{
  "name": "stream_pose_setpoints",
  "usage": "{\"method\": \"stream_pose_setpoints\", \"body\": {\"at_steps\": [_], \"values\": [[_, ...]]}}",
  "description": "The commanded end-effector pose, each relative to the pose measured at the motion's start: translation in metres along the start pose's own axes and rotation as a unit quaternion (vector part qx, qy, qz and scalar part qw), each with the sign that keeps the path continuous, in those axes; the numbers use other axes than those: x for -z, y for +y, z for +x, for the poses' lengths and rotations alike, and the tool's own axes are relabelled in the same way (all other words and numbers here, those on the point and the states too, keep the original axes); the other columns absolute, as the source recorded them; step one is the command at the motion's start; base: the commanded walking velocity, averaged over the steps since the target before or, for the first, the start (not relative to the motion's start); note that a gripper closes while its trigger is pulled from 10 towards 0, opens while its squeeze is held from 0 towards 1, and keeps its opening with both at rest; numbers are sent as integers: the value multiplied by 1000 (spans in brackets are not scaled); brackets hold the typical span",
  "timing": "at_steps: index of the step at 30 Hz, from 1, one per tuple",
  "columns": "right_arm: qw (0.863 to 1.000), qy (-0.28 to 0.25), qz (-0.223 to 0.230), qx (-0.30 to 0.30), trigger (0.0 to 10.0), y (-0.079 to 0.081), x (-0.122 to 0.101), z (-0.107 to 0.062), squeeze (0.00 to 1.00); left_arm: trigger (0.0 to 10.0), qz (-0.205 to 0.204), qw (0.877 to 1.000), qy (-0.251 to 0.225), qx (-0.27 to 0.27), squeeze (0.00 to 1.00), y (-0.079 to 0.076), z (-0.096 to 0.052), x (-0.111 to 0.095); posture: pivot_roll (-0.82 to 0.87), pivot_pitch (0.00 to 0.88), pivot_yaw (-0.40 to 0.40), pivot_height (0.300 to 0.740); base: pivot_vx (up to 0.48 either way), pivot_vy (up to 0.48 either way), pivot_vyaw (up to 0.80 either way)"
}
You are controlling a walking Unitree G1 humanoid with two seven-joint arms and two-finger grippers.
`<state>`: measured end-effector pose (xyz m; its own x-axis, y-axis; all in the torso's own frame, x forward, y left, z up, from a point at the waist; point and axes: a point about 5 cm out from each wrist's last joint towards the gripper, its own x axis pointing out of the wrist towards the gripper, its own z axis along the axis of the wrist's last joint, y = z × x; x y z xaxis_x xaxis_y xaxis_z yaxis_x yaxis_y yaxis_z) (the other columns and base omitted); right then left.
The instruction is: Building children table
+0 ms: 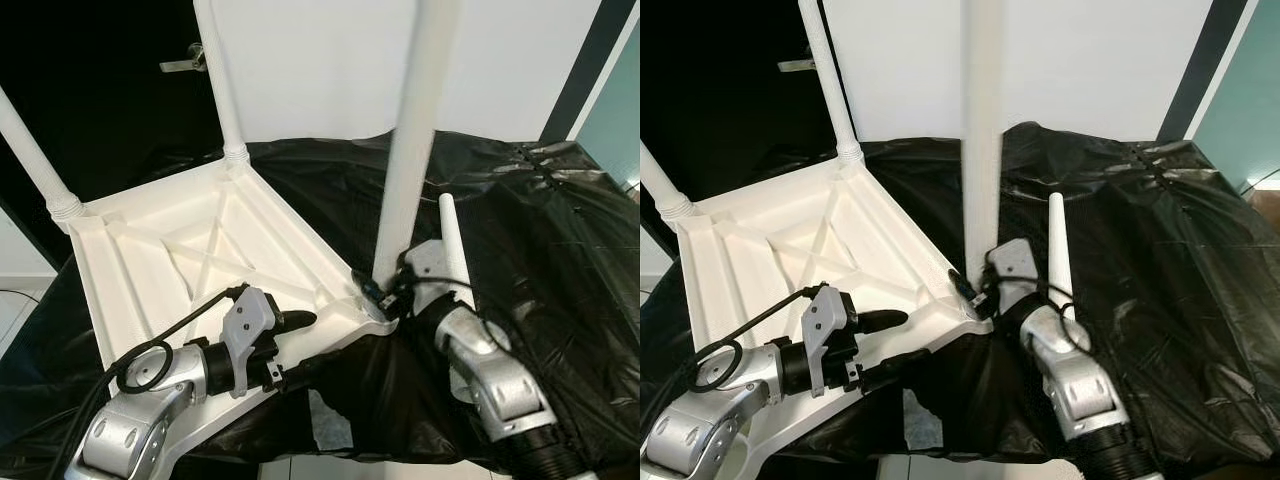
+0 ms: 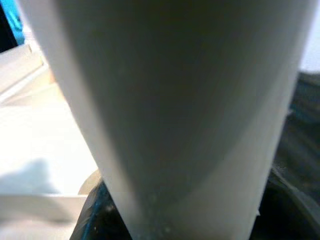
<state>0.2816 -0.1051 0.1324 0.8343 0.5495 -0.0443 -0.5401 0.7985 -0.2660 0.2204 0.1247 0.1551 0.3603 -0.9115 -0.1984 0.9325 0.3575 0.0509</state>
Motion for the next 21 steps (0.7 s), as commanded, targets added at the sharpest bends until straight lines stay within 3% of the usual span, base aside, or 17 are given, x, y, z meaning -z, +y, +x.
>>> {"method": "stream_pose_setpoints", "body": {"at_steps": [1,9,17,21], "values": [[997,75,2,-21,10000,10,33,-8,0,10000,11,1000,0,-29,0,4,-1,-2,39,0,7,740,0,0,0],[997,58,-4,-55,10000,7,36,-15,0,10000,16,1000,2,-23,0,6,-1,-3,33,0,16,740,0,0,0],[996,-14,34,-81,10000,0,32,-26,0,10000,18,1000,3,-21,0,6,-1,-4,36,0,21,740,0,0,0],[995,8,46,-91,10000,-2,36,-25,0,10000,18,1000,4,-22,0,6,-3,-5,38,0,22,740,0,0,0]]}}
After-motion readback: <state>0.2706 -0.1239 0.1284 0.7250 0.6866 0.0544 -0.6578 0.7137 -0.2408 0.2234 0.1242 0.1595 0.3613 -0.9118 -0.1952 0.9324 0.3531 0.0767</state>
